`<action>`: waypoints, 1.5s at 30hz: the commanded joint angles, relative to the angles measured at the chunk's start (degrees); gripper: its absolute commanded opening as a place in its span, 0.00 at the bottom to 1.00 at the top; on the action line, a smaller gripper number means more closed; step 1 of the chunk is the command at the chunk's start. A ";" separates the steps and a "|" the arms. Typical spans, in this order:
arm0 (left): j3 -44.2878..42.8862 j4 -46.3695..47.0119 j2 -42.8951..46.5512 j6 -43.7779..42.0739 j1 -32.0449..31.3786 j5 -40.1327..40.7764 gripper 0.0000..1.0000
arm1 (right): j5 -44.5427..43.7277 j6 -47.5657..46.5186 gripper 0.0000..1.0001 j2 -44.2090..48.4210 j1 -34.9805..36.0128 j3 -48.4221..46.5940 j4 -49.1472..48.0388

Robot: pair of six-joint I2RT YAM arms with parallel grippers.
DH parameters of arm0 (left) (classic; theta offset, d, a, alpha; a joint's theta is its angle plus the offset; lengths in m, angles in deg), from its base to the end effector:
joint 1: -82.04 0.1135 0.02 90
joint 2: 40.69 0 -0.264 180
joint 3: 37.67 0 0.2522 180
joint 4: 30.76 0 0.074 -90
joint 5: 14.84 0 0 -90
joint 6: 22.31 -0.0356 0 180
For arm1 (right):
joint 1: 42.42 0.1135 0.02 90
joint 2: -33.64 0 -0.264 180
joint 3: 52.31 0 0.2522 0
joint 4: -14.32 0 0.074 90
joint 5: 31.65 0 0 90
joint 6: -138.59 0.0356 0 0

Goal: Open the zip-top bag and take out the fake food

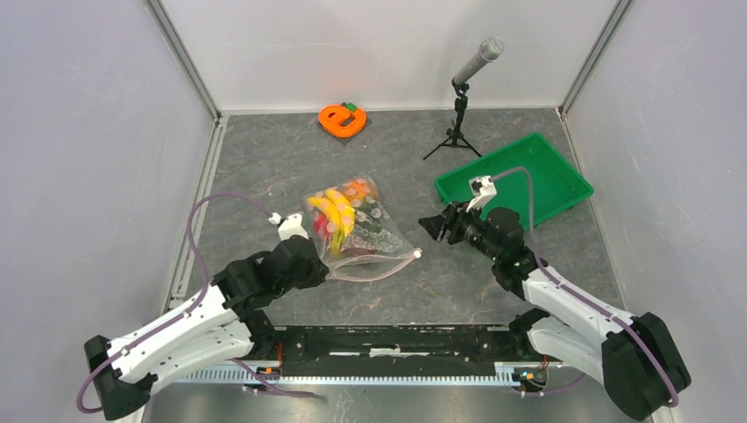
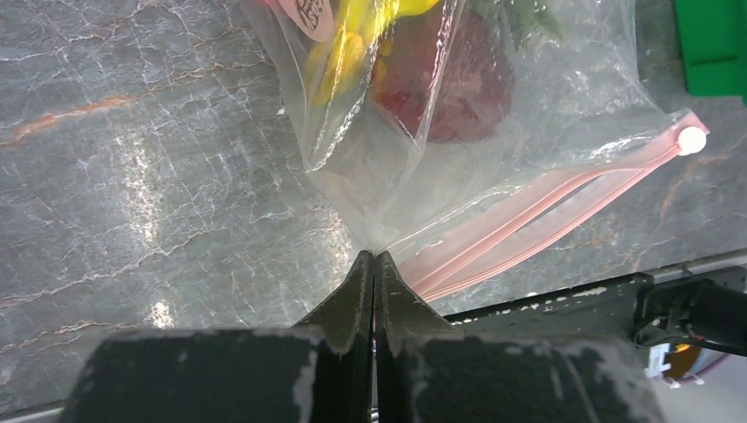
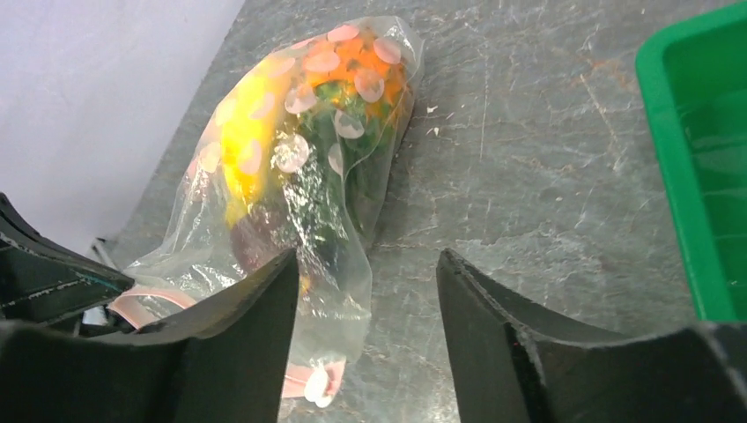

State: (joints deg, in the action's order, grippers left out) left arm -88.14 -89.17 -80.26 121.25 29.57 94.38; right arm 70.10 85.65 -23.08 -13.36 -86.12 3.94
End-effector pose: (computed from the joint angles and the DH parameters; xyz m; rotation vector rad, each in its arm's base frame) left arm 0.0927 -0.1014 0.2500 -0.1803 2.3912 -0.4994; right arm 0.1833 0.1101 0.2124 -0.0238 1.9010 0.9925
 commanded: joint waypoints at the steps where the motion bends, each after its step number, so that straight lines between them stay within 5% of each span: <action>1: -2.19 2.25 -2.24 -3.43 0.22 1.17 0.02 | 1.08 -10.13 0.68 2.64 0.02 -4.10 4.43; 6: -3.75 3.22 -4.46 -4.50 0.26 0.55 0.02 | 3.34 -22.70 0.78 4.12 3.98 -8.09 9.97; 14: -3.93 3.82 -4.59 -4.78 0.26 -0.22 0.02 | -0.03 -41.39 0.78 -1.63 17.89 -16.15 21.74; 29: -3.18 4.67 -3.14 -4.34 0.18 -2.06 0.02 | -11.33 -53.59 0.67 -13.10 32.01 -21.73 24.58; 36: -2.51 4.98 -2.07 -4.65 0.23 -2.80 0.02 | -17.90 -55.82 0.50 -16.94 32.82 -22.93 21.39; 41: -2.49 5.35 -1.32 -5.95 0.22 -2.92 0.03 | -20.79 -57.28 0.22 -16.12 32.92 -23.68 20.63; 45: -3.12 6.12 -0.05 -8.51 0.26 -2.35 0.31 | -23.30 -59.51 0.00 -14.38 32.90 -25.27 19.95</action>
State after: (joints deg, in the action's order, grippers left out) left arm -89.74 -85.95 -81.99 117.06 29.59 91.56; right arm 50.91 28.95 -40.07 19.16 -107.50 27.65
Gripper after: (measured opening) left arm 0.168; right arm 0.072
